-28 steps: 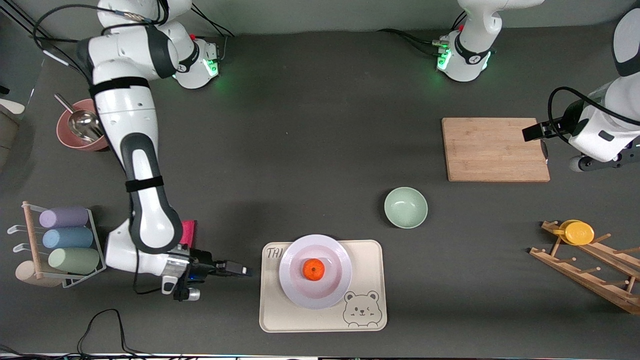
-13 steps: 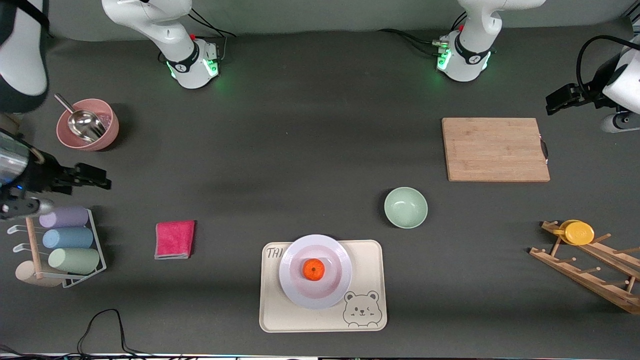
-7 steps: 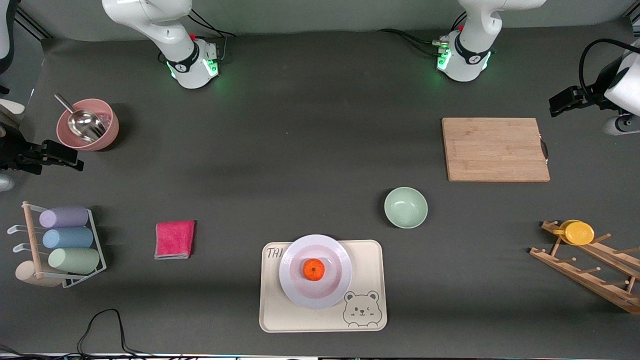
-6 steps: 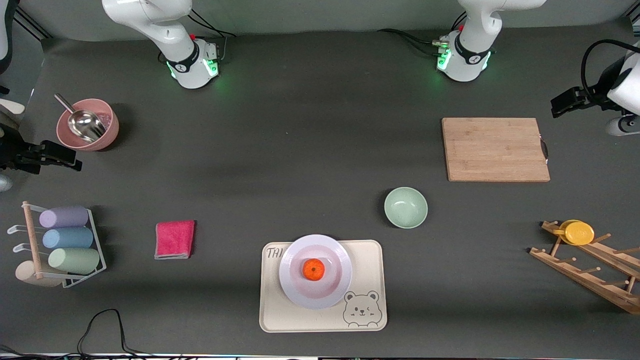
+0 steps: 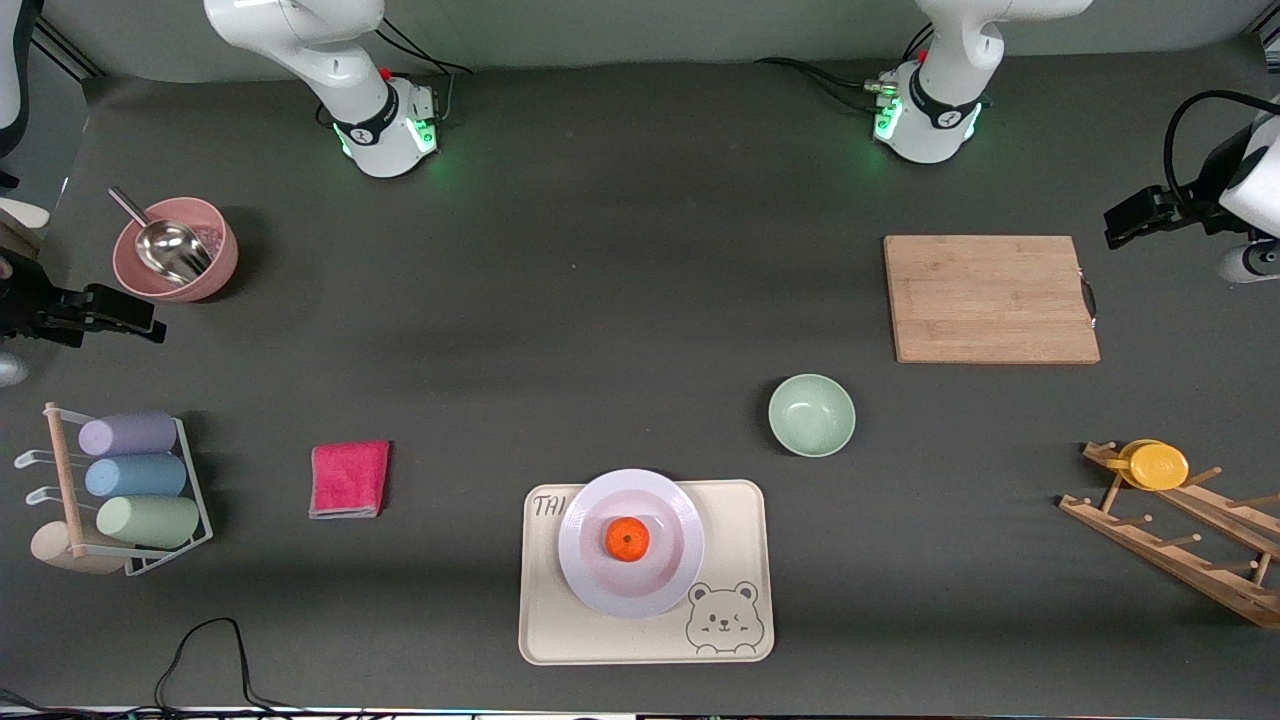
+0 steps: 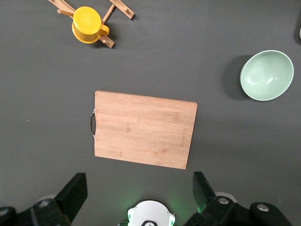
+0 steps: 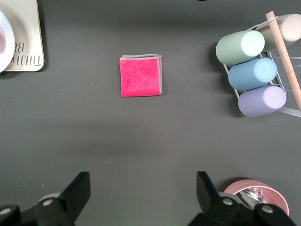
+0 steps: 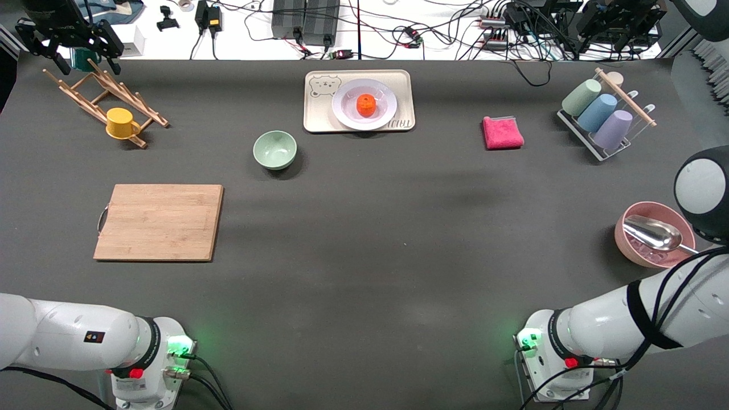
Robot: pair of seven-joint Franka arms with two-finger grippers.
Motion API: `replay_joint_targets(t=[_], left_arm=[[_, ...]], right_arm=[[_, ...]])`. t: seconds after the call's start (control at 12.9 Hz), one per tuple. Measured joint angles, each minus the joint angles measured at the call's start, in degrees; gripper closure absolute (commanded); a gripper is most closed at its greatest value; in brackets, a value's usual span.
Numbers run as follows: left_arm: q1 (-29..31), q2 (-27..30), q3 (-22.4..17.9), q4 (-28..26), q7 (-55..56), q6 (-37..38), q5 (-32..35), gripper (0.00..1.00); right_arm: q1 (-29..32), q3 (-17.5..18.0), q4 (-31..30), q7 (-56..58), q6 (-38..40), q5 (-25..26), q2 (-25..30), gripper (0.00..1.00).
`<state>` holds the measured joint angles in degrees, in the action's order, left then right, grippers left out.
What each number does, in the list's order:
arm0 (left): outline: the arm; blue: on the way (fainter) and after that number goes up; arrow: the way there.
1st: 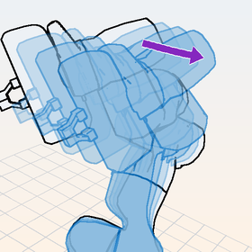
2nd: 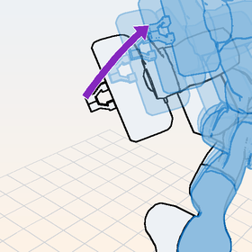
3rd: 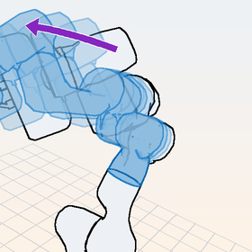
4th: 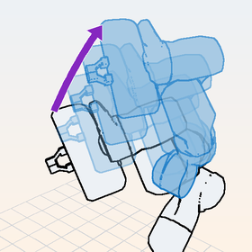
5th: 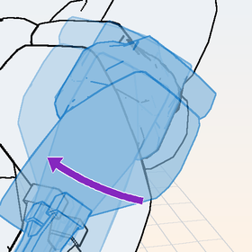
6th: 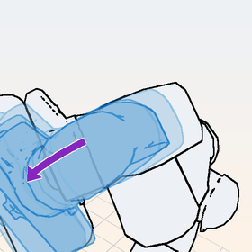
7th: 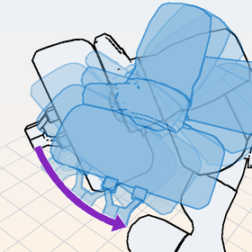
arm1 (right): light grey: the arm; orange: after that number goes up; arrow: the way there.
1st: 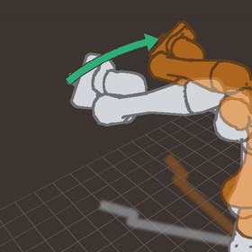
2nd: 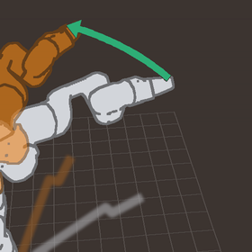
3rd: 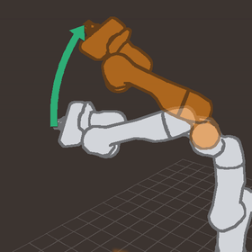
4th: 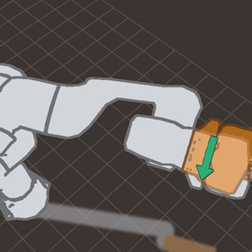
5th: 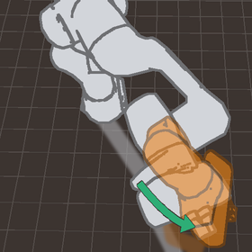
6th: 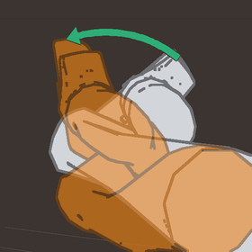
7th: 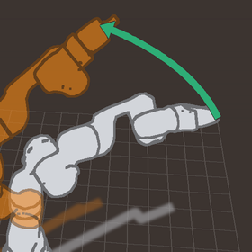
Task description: Place orange and plate with both arms
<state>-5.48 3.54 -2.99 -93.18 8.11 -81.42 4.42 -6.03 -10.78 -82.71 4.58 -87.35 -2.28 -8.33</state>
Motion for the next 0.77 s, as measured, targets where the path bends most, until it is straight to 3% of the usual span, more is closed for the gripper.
replay_joint_targets(t=[0.77], left_arm=[[-0.12,0.0,-0.04,0.04,0.0,0.0,-1.56,0.0]], right_arm=[[-0.19,0.25,-0.02,-0.6,0.0,0.01,0.0,0.0]])
